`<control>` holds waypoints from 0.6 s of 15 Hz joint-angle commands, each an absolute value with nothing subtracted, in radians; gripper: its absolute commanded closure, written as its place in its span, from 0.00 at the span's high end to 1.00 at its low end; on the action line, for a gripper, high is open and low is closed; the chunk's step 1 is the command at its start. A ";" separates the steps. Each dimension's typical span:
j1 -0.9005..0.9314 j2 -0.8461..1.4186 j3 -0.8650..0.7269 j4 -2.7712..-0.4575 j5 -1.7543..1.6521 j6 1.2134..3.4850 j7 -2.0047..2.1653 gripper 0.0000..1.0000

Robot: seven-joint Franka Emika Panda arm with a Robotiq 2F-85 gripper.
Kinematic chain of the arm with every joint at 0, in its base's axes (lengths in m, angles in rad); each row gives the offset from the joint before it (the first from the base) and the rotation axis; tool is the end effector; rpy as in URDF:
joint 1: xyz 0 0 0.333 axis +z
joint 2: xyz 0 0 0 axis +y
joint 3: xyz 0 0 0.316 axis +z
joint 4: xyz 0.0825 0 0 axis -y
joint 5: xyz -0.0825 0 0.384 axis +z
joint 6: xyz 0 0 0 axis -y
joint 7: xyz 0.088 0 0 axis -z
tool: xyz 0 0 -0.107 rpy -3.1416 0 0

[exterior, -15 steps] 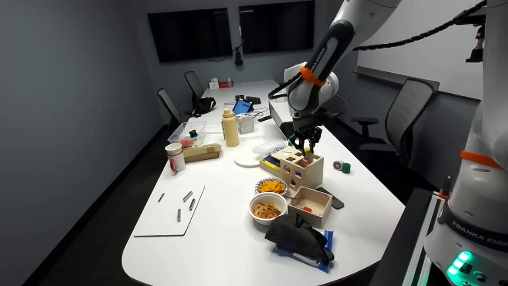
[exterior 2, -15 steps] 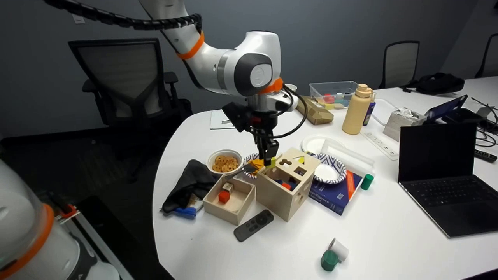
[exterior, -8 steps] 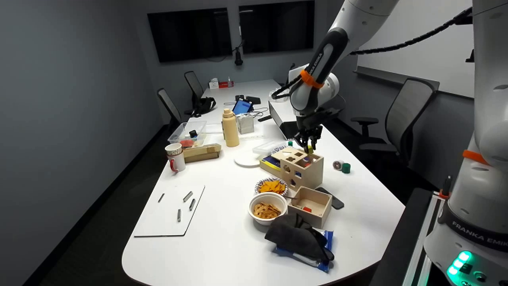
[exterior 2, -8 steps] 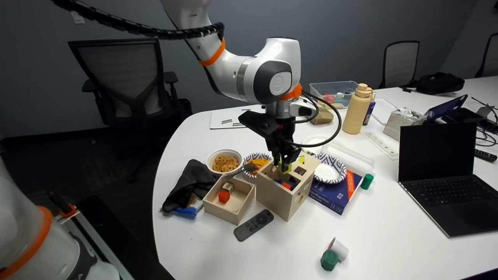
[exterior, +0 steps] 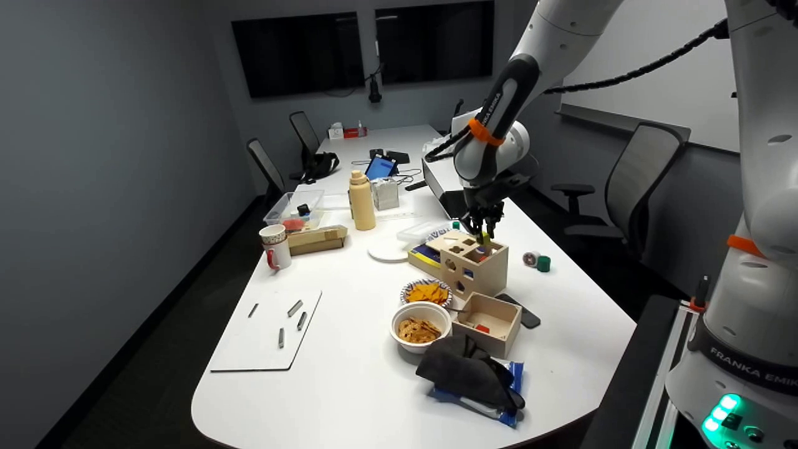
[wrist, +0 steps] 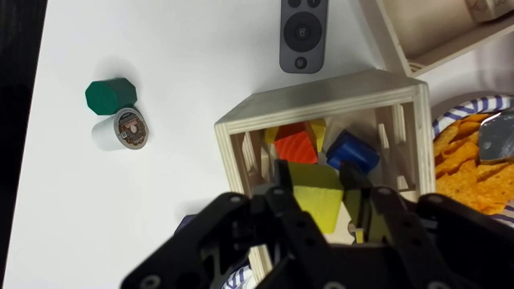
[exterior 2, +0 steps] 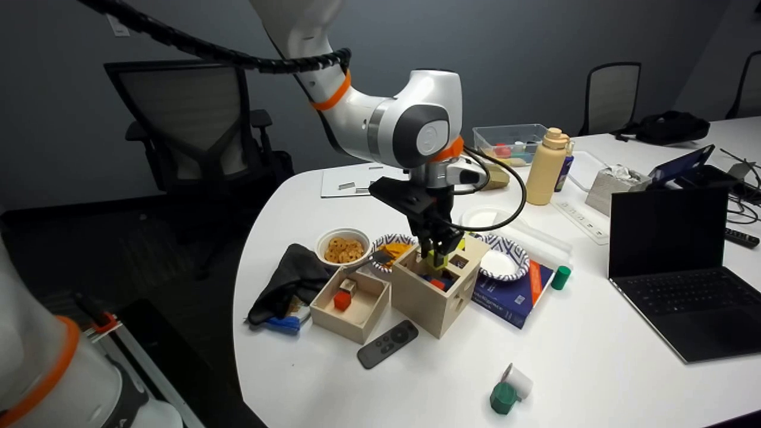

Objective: Pick up the yellow block from the box and put it in the wooden object

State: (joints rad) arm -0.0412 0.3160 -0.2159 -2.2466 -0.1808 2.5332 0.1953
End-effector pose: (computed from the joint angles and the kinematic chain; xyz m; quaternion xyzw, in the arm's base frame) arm 0.5236 -0.1372 0.2256 0.9857 -0.1454 -0.0159 0.0835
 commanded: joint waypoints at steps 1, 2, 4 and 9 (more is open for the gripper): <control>-0.051 0.320 -0.213 -2.220 -0.198 2.523 0.193 0.10; -0.053 0.322 -0.212 -2.213 -0.197 2.520 0.188 0.10; -0.062 0.330 -0.204 -2.197 -0.184 2.521 0.163 0.10; -0.094 0.377 -0.184 -2.148 -0.154 2.524 0.076 0.10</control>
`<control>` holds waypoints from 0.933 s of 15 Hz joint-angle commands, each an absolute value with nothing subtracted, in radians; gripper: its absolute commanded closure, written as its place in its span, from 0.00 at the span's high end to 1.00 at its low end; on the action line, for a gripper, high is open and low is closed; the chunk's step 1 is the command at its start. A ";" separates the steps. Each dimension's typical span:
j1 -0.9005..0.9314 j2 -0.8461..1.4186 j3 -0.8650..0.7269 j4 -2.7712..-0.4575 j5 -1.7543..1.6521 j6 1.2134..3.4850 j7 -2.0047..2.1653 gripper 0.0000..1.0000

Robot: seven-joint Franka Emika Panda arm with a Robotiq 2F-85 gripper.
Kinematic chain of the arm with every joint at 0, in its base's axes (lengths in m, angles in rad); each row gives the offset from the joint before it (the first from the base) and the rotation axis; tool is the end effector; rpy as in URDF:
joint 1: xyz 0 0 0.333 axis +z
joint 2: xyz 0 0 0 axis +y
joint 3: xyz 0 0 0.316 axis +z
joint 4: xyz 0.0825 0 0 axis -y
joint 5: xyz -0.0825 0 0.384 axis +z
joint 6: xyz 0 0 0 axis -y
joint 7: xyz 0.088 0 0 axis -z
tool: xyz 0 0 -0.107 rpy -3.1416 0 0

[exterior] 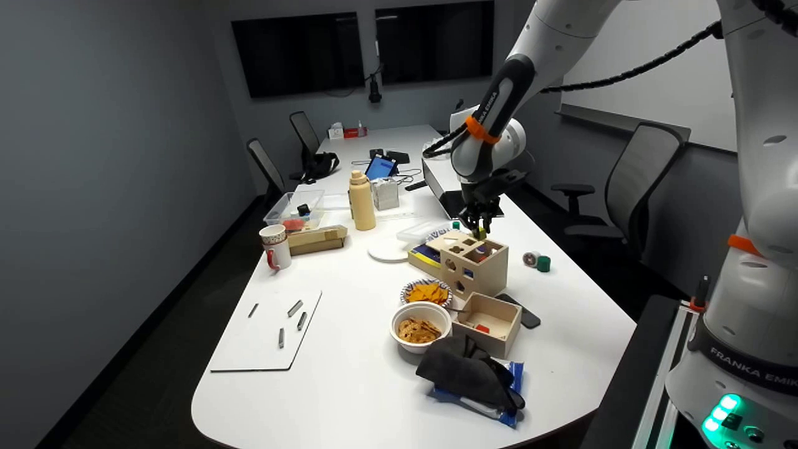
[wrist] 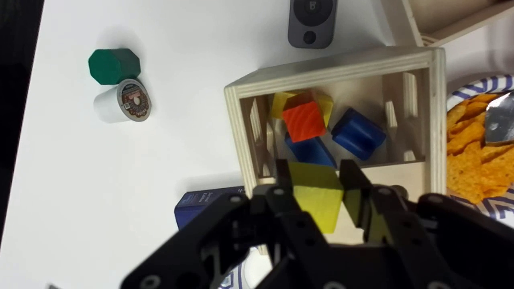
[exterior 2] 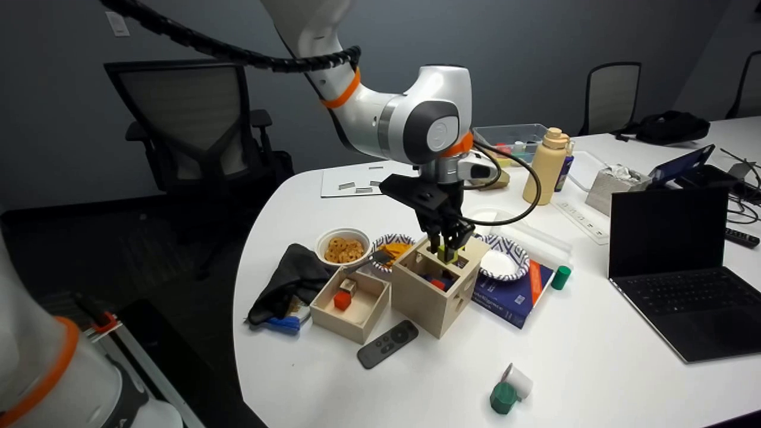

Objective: Pick up the yellow block from the box and put it in the wooden object

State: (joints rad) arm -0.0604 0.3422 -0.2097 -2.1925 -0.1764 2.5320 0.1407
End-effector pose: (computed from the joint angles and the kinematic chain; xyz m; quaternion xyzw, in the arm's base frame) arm 0.5390 -0.1478 0.2313 0.9883 -0.1262 -0.0054 0.0852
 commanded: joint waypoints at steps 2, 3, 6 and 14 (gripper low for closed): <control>-0.110 0.395 -0.169 -2.132 -0.142 2.530 0.035 0.10; -0.116 0.404 -0.165 -2.125 -0.138 2.532 0.021 0.10; -0.128 0.425 -0.150 -2.105 -0.132 2.541 -0.015 0.10; -0.145 0.476 -0.134 -2.043 -0.128 2.541 -0.065 0.10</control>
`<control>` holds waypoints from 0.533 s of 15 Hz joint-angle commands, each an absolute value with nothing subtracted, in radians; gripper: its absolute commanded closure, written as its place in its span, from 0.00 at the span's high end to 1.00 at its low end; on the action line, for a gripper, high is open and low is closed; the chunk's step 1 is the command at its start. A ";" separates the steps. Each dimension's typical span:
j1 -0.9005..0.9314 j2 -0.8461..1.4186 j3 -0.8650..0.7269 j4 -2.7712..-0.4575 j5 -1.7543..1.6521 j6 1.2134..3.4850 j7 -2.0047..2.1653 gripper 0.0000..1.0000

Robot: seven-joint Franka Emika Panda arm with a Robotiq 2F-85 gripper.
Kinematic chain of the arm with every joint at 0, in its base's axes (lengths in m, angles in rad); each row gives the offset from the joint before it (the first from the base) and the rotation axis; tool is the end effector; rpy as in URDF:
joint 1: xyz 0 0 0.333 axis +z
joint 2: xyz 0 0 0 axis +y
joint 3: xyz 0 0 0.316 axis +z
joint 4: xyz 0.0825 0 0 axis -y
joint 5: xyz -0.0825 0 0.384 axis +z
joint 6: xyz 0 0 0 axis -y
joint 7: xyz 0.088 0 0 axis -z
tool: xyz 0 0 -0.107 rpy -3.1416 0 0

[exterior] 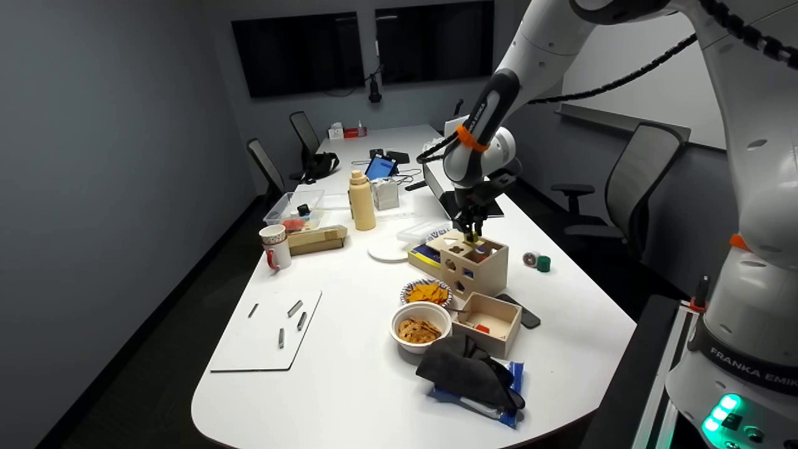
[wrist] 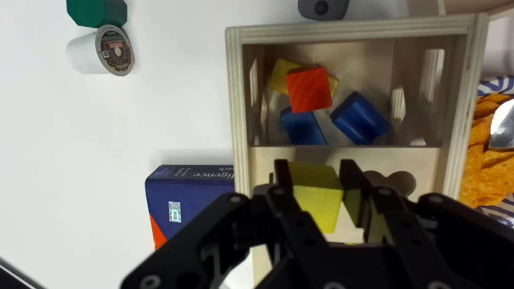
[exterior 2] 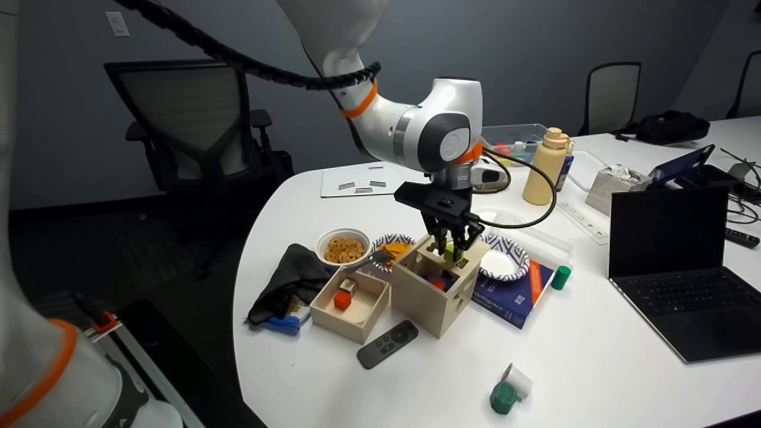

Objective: Pick up the yellow block from the box and put it in the wooden object

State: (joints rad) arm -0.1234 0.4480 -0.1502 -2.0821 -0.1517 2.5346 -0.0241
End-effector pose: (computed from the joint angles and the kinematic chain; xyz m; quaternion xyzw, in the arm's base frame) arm 0.5670 -0.1566 0.2111 0.9956 -0.0549 -0.0083 0.0754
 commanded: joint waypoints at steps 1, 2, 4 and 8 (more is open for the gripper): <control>-0.148 0.482 -0.133 -2.036 -0.127 2.543 -0.067 0.10; -0.150 0.490 -0.133 -2.027 -0.125 2.543 -0.070 0.10; -0.155 0.498 -0.131 -2.015 -0.120 2.537 -0.079 0.10; -0.164 0.515 -0.125 -1.997 -0.111 2.532 -0.095 0.10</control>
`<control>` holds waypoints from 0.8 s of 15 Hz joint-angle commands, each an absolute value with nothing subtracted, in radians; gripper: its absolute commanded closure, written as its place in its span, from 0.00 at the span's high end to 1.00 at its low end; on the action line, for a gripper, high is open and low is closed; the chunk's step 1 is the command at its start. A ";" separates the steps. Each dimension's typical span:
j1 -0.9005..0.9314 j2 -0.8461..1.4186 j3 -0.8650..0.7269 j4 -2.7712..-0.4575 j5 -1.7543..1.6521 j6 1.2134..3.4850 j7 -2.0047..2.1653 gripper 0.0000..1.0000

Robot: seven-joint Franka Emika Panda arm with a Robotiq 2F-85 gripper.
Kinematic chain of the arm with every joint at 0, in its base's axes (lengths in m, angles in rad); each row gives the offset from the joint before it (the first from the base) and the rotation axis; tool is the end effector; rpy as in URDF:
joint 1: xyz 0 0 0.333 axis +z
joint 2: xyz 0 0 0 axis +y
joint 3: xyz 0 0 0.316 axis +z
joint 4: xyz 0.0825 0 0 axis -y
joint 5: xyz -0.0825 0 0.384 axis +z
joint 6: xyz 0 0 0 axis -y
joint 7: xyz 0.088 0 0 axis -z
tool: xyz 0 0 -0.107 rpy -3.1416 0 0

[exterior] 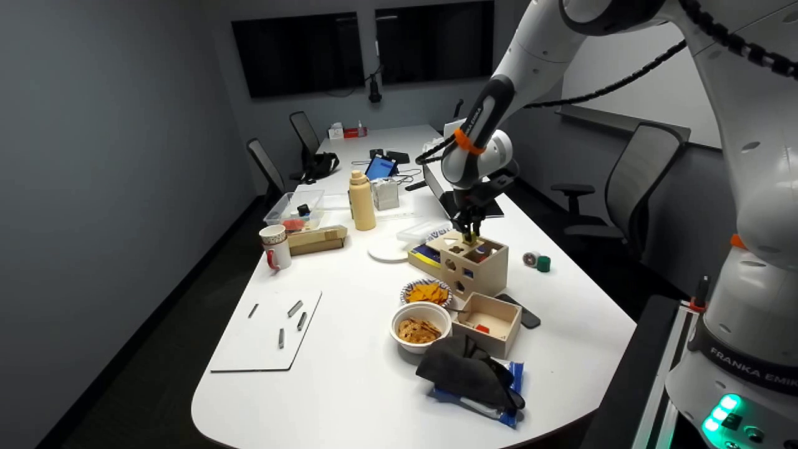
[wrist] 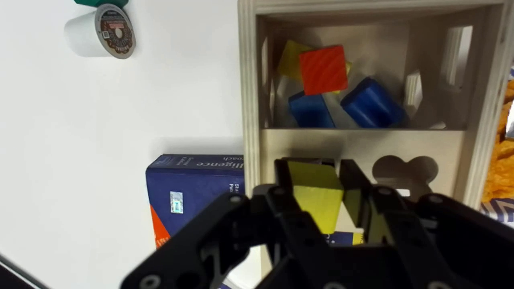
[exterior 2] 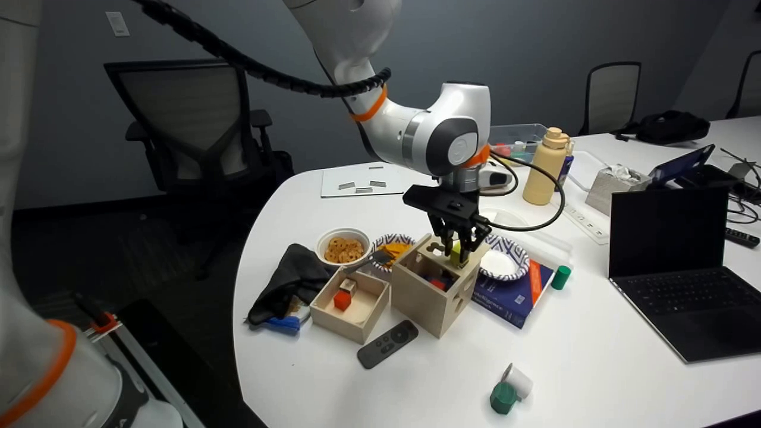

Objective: Pick up the yellow block from the box and put it in the wooden object

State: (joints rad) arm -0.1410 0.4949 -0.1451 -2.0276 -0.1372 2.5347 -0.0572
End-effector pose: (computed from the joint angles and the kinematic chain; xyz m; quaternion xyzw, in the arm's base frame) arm 0.5789 -0.1671 0.2039 0.9960 -0.0493 -0.0057 0.0739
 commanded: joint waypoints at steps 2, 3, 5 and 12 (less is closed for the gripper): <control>-0.171 0.519 -0.118 -1.992 -0.104 2.526 -0.107 0.10; -0.171 0.520 -0.117 -1.991 -0.102 2.524 -0.107 0.10; -0.170 0.518 -0.116 -1.996 -0.102 2.524 -0.109 0.10; -0.168 0.515 -0.119 -2.006 -0.102 2.522 -0.104 0.10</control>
State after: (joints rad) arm -0.1538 0.5153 -0.1313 -2.0141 -0.1225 2.5338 -0.0795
